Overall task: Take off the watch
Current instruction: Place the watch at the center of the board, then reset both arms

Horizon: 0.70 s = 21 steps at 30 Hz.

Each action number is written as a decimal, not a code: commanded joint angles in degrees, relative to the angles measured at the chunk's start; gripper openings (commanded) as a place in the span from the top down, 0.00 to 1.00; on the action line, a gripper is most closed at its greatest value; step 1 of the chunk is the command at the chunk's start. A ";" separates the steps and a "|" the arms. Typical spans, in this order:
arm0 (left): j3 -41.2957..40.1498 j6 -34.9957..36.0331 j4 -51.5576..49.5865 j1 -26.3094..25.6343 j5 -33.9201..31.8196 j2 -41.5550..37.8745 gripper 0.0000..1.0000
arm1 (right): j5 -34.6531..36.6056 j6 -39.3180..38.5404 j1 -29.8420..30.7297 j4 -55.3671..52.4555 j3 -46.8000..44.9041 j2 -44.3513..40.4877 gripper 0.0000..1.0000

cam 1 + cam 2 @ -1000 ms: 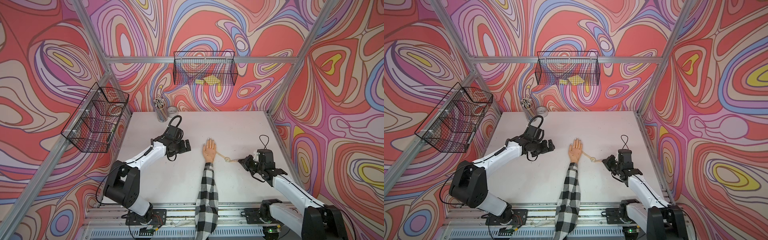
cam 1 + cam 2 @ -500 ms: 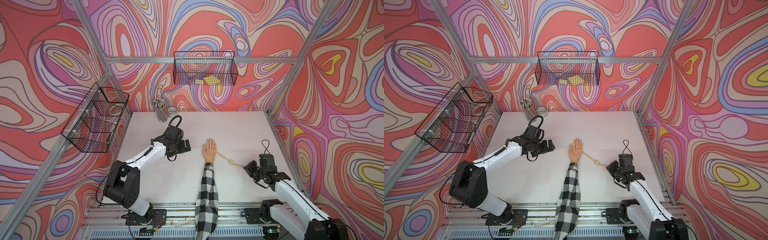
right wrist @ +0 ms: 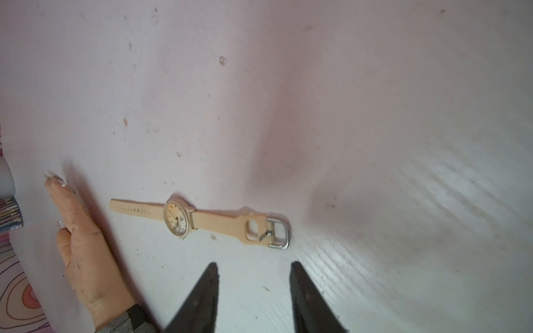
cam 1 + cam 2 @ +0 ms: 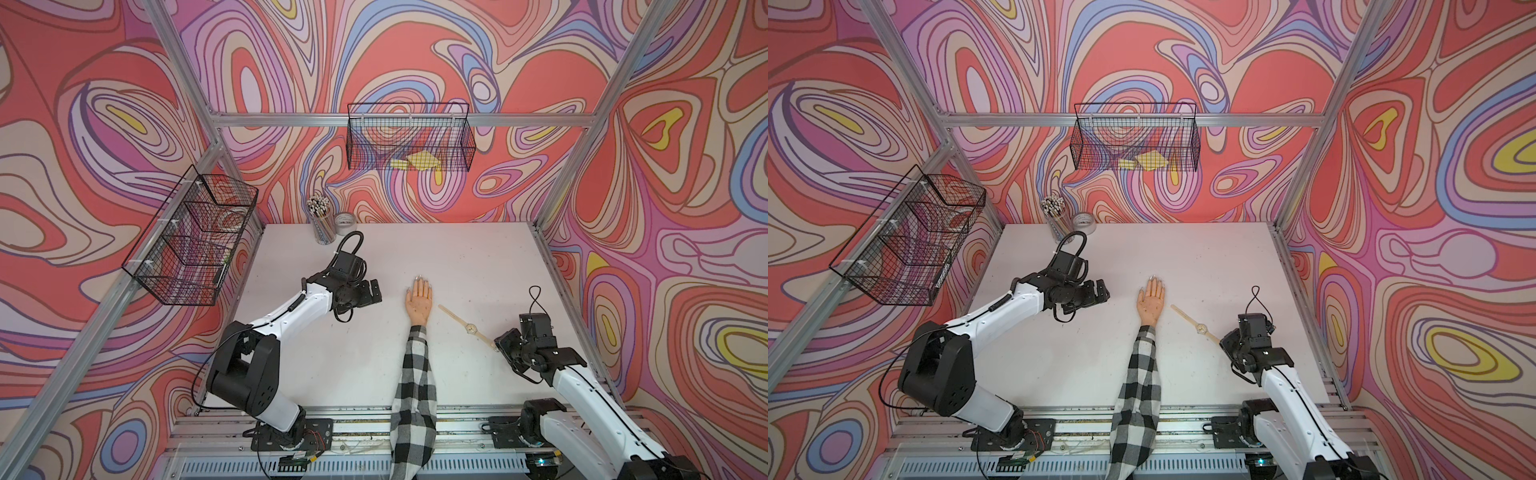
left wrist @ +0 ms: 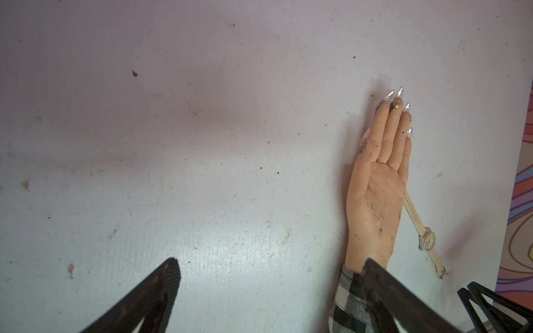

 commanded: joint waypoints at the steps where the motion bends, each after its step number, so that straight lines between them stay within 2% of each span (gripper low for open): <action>1: 2.07 0.89 -1.40 0.42 -0.70 -1.58 0.01 | 2.72 1.73 -0.19 -2.43 3.50 -0.13 0.02; 9: 4.94 4.96 -4.84 0.48 -4.91 -4.93 0.01 | 5.03 0.00 -0.19 -2.56 12.55 0.97 0.02; 16: 5.45 12.26 -4.70 1.07 -18.09 -10.74 0.01 | 9.76 -10.78 -0.19 1.81 25.71 11.90 0.02; 18: 2.90 15.45 -0.41 1.32 -22.79 -13.82 0.01 | 12.23 -15.75 -0.19 3.47 30.34 15.21 0.02; 21: -6.25 22.16 14.87 1.30 -31.60 -20.64 0.01 | 16.28 -23.12 -0.20 9.39 34.12 18.68 0.02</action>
